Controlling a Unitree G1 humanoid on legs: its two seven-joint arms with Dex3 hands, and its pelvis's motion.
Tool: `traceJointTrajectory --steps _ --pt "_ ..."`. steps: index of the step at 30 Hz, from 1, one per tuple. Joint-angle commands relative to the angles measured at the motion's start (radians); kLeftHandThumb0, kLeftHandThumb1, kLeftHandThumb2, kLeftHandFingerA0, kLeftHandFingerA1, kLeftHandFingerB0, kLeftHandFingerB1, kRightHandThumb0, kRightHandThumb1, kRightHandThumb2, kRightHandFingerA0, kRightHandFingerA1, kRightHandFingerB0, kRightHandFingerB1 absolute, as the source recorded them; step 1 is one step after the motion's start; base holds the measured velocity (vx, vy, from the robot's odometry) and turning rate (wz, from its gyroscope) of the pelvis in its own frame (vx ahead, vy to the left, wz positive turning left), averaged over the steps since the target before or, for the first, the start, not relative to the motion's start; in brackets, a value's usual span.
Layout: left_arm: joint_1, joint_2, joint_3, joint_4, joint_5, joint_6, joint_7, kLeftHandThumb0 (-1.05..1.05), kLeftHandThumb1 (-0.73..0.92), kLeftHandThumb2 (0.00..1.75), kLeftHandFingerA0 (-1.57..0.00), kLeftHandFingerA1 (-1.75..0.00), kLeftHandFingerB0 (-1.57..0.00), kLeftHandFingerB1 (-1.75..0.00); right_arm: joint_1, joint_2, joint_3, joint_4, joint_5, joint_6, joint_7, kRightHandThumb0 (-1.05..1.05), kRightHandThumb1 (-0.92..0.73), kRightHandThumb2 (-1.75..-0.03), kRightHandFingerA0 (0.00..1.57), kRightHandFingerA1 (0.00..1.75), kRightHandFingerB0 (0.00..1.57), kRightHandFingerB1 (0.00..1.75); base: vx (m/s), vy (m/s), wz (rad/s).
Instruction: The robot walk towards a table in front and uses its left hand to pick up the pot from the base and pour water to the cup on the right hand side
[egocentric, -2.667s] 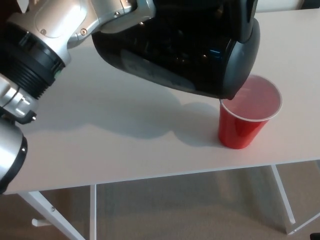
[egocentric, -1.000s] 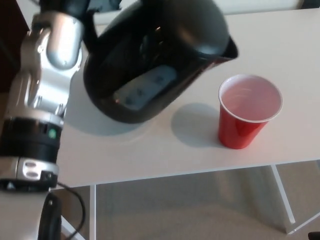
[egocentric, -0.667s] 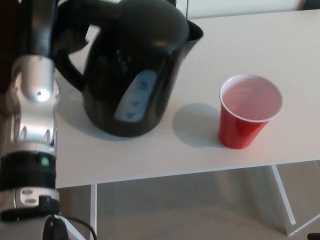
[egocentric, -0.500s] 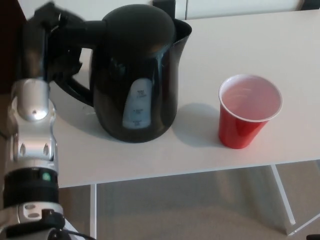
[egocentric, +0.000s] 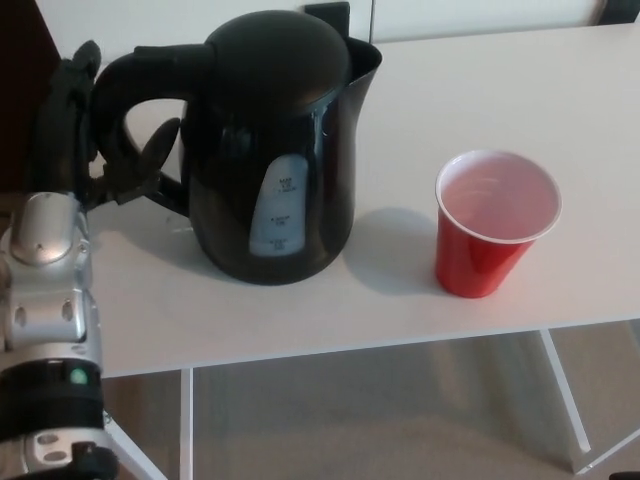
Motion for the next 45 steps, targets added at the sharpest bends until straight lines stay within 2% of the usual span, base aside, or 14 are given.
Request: traceJointTrajectory --steps 1,6,7,9,21,28,31,34,37,38,39,42,43,45 --pt "0.028 0.072 -0.061 -0.044 -0.092 0.165 -0.131 -0.65 0.41 0.74 0.0 0.0 0.0 -0.01 0.011 -0.015 0.006 0.0 -0.014 -0.003 0.001 -0.34 -0.57 -0.57 0.72 0.54 0.54 0.46 0.0 0.0 0.0" --pt "0.019 0.145 -0.135 -0.069 -0.113 0.209 -0.199 -0.68 0.41 0.76 0.0 0.0 0.0 -0.04 -0.002 -0.024 0.012 0.007 -0.02 0.004 -0.007 -0.34 -0.58 -0.57 0.73 0.53 0.55 0.45 0.0 0.0 0.0" --pt "0.017 0.211 -0.187 -0.088 -0.109 0.238 -0.302 -0.74 0.46 0.55 0.0 0.0 0.0 0.0 -0.004 -0.03 0.013 0.003 -0.021 0.002 -0.006 -0.31 -0.55 -0.56 0.72 0.54 0.55 0.46 0.0 0.0 0.0" --pt "0.036 0.282 -0.225 -0.116 -0.122 0.241 -0.393 -0.89 0.45 0.58 0.0 0.0 0.0 0.0 -0.006 -0.04 0.024 -0.002 -0.034 0.003 0.0 -0.31 -0.56 -0.56 0.72 0.53 0.55 0.45 0.0 0.0 0.0" --pt "0.149 0.42 -0.218 -0.208 -0.229 0.221 -0.459 -0.91 0.52 0.57 0.0 0.0 0.0 0.0 -0.007 -0.038 0.037 0.024 -0.038 -0.005 -0.004 -0.31 -0.54 -0.55 0.74 0.53 0.56 0.45 0.0 0.0 0.0" --pt "0.387 0.52 0.083 -0.296 -0.417 0.209 -0.534 -0.99 0.54 0.62 0.0 0.0 0.0 0.0 0.004 -0.029 0.037 0.056 -0.037 -0.015 0.007 -0.31 -0.53 -0.55 0.71 0.54 0.56 0.46 0.0 0.0 0.0" --pt "0.403 0.525 0.098 -0.3 -0.431 0.209 -0.538 -0.99 0.54 0.62 0.0 0.0 0.0 0.0 0.003 -0.028 0.035 0.06 -0.038 -0.017 0.007 -0.31 -0.53 -0.55 0.71 0.54 0.56 0.46 0.0 0.0 0.0" --pt "0.545 0.536 0.356 -0.156 -0.548 0.143 -0.558 -0.88 0.56 0.58 0.0 0.0 0.0 0.0 -0.002 -0.025 0.025 0.076 -0.031 -0.023 0.005 -0.32 -0.55 -0.55 0.76 0.56 0.56 0.46 0.0 0.0 0.0" --pt "0.555 0.536 0.383 -0.13 -0.554 0.133 -0.563 -0.88 0.56 0.58 0.0 0.0 0.0 0.0 -0.004 -0.025 0.021 0.081 -0.03 -0.026 0.006 -0.32 -0.55 -0.55 0.76 0.56 0.56 0.46 0.0 0.0 0.0" --pt "0.637 0.5 0.434 -0.051 -0.546 0.079 -0.532 -0.86 0.43 0.78 0.0 0.0 0.0 0.0 0.006 -0.022 0.017 0.098 -0.028 -0.032 0.008 -0.34 -0.53 -0.55 0.72 0.54 0.56 0.46 0.0 0.0 0.0" --pt "0.66 0.49 0.448 -0.027 -0.544 0.062 -0.524 -0.86 0.43 0.78 0.0 0.0 0.0 0.0 0.009 -0.021 0.016 0.103 -0.027 -0.034 0.008 -0.34 -0.53 -0.55 0.72 0.54 0.56 0.46 0.0 0.0 0.0" --pt "0.719 0.426 0.447 0.097 -0.513 -0.069 -0.47 -0.88 0.5 0.81 0.0 0.0 0.0 0.0 0.015 -0.016 0.003 0.114 -0.021 -0.036 -0.004 -0.32 -0.52 -0.55 0.74 0.54 0.58 0.46 0.0 0.0 0.0" --pt "0.746 0.348 0.399 0.142 -0.46 -0.077 -0.379 -0.94 0.76 1.03 0.0 -0.02 0.0 0.0 0.018 -0.013 -0.011 0.125 -0.012 -0.048 -0.024 -0.29 -0.54 -0.55 0.73 0.56 0.54 0.46 0.0 0.0 0.0" --pt "0.76 0.321 0.328 0.215 -0.393 -0.099 -0.322 -0.93 0.78 1.04 0.0 0.0 0.0 -0.01 0.023 -0.009 -0.022 0.133 -0.009 -0.065 -0.037 -0.31 -0.53 -0.55 0.72 0.56 0.54 0.47 0.0 0.0 0.0"
